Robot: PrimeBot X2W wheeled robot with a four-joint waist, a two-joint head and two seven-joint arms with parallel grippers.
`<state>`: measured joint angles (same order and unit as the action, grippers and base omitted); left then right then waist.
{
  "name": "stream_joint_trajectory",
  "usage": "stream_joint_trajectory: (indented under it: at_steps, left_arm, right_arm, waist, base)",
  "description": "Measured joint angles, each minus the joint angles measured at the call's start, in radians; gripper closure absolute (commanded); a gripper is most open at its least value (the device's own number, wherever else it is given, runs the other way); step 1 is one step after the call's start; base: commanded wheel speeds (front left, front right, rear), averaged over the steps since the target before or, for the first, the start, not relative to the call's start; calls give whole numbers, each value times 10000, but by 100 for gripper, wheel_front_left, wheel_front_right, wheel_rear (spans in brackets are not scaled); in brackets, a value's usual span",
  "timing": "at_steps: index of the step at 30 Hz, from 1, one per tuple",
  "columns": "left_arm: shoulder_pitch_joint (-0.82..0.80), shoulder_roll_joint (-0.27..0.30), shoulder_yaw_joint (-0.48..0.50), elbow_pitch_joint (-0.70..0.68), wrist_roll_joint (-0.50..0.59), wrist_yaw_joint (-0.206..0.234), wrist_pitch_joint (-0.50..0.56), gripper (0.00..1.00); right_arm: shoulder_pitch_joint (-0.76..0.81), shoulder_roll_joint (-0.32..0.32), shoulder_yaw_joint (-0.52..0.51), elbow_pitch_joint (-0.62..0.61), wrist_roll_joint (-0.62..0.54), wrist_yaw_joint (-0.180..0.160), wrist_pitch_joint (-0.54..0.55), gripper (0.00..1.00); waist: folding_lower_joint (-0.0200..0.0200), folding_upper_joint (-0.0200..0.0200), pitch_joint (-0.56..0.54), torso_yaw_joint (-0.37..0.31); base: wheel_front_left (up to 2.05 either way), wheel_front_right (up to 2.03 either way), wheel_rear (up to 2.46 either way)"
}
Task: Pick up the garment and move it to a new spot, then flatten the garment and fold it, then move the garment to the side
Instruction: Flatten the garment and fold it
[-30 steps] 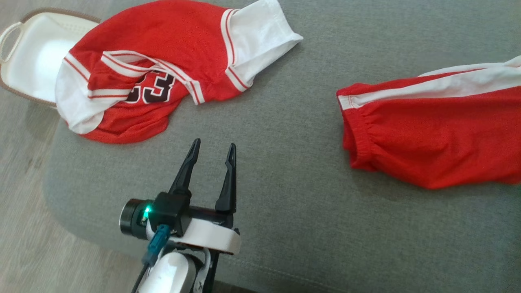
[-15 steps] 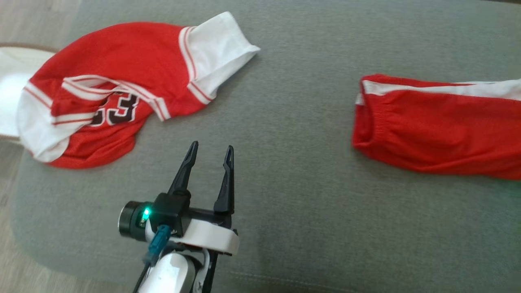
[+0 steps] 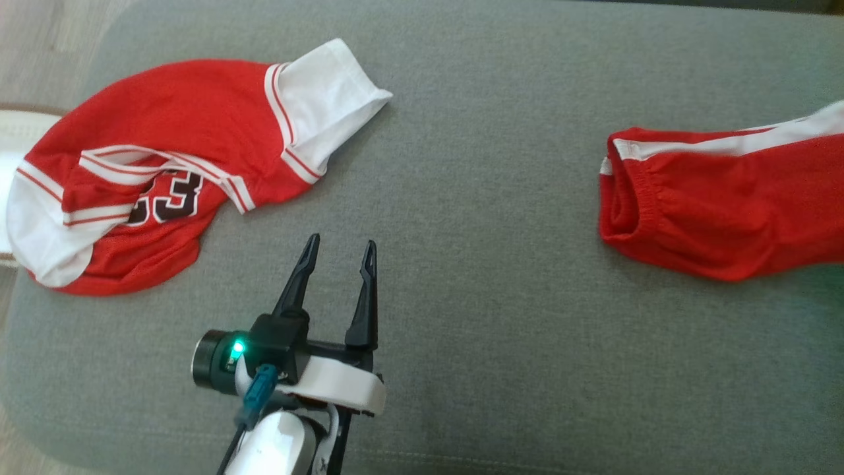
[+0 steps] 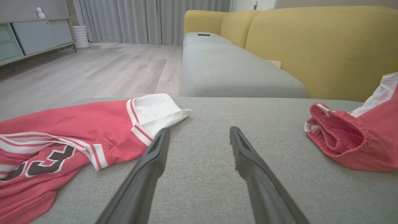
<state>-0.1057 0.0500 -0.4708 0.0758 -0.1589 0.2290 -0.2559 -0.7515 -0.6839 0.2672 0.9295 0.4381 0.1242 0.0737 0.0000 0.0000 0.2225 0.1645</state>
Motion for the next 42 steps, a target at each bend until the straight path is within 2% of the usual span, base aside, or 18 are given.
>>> stream_joint_trajectory:
  at_steps: [9, 19, 24, 32, 33, 34, 35, 42]
  left_arm:
    - [205, 2, 33, 159, -2, 0, 0, 0]
    - [430, 10, 31, 176, -6, 2, 0, 0]
    - [428, 10, -6, 196, -8, 0, 0, 0]
    - [417, 10, -35, 201, -12, 86, 0, 0]
    - [416, 10, -36, 201, -12, 88, 0, 0]
    - [416, 10, -46, 203, -12, 88, 0, 0]
    - [415, 10, -50, 207, -13, 88, 0, 0]
    - [431, 10, -31, 259, -12, 86, 0, 0]
  right_arm:
    - [289, 1530, -61, -2543, -742, 0, 17, 100]
    - [3012, 4048, -399, -5733, -2203, 0, 1133, 100]
    - [3776, 4861, -347, -5965, -2548, 0, 1455, 100]
    - [3939, 5453, -345, -5574, -2719, 0, 1323, 100]
    - [3940, 5509, -337, -5511, -2715, 0, 1246, 96]
    - [3940, 5561, -326, -5436, -2690, 0, 1177, 59]
    - [3940, 5614, -328, -5359, -2640, 0, 1103, 0]
    - [4058, 5875, -251, -5557, -1868, 0, 395, 0]
  waist:
    - [0, 0, -616, -181]
    - [0, 0, -798, 109]
    - [0, 0, -743, 321]
    - [0, 0, -680, 496]
    - [0, 0, -678, 501]
    - [0, 0, -682, 503]
    - [0, 0, -692, 502]
    - [0, 0, -979, 388]
  base:
    - [0, 0, 0]
    - [0, 0, 0]
    - [0, 0, 0]
    - [0, 0, 0]
    - [0, 0, 0]
    - [0, 0, 0]
    - [0, 0, 0]
    - [0, 0, 0]
